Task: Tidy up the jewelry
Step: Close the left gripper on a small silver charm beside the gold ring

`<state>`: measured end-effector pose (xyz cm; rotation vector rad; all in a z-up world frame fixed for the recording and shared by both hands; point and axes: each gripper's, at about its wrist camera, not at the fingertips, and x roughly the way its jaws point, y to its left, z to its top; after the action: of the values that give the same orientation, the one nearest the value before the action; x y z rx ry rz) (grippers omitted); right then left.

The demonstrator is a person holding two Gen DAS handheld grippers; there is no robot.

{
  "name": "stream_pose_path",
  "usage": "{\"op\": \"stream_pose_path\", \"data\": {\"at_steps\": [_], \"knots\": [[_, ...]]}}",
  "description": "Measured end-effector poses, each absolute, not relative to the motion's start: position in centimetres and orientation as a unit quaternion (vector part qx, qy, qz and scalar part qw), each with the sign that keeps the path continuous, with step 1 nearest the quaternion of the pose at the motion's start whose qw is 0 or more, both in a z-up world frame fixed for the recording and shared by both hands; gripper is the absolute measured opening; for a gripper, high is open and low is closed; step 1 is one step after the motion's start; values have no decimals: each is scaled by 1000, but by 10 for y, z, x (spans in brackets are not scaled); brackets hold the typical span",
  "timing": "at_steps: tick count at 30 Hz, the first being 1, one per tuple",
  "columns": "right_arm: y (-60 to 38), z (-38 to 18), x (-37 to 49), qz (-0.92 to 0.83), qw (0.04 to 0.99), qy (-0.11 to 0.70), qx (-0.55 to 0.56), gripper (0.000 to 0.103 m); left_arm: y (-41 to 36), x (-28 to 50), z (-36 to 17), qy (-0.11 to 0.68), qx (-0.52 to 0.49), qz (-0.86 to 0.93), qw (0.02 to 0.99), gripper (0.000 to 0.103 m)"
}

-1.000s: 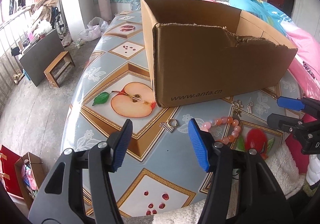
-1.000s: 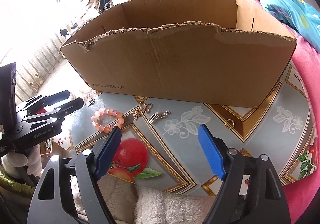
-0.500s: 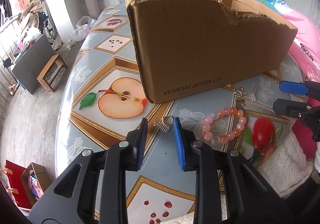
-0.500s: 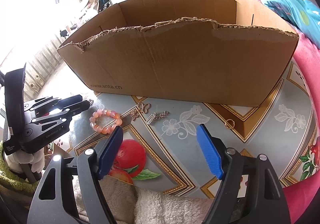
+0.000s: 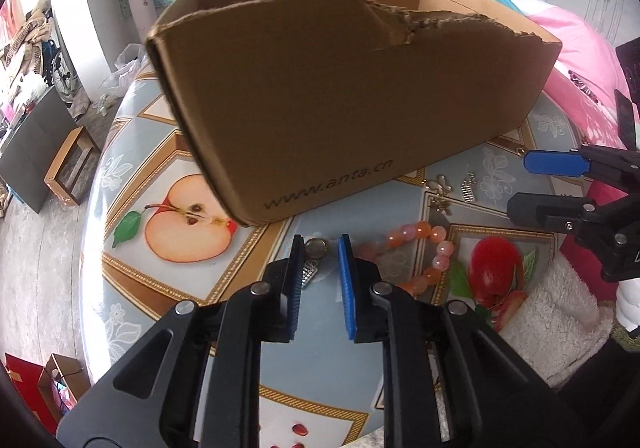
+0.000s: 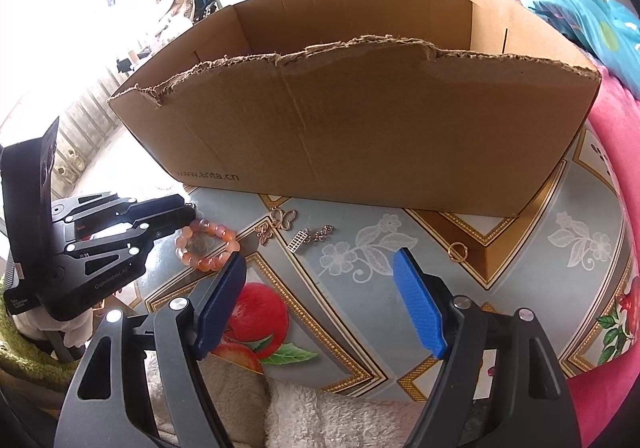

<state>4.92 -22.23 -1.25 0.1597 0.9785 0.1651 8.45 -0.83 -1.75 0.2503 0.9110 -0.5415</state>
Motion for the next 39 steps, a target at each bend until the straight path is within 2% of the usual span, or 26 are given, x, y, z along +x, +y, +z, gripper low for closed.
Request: {"op": "stream_pose_path", "data": {"at_steps": [13,24,33,36,39], "knots": [[-229,-13,48,76,875,470,81,75,-16,71,-7,423,119,-254,862,16],[-230,-13,53,79,874,473,82,75,-1,81,-14,466,65,-204,859,21],[-233,-15,53,78,873,474,83,75,-9,78,-18,457,106,-197,861,21],[-234,-15,52,78,874,473,83,75,-10,74,-15,456,113,-209,858,19],[-234,-16,52,77,874,473,84,75,-11,71,-14,456,126,-227,851,12]]}}
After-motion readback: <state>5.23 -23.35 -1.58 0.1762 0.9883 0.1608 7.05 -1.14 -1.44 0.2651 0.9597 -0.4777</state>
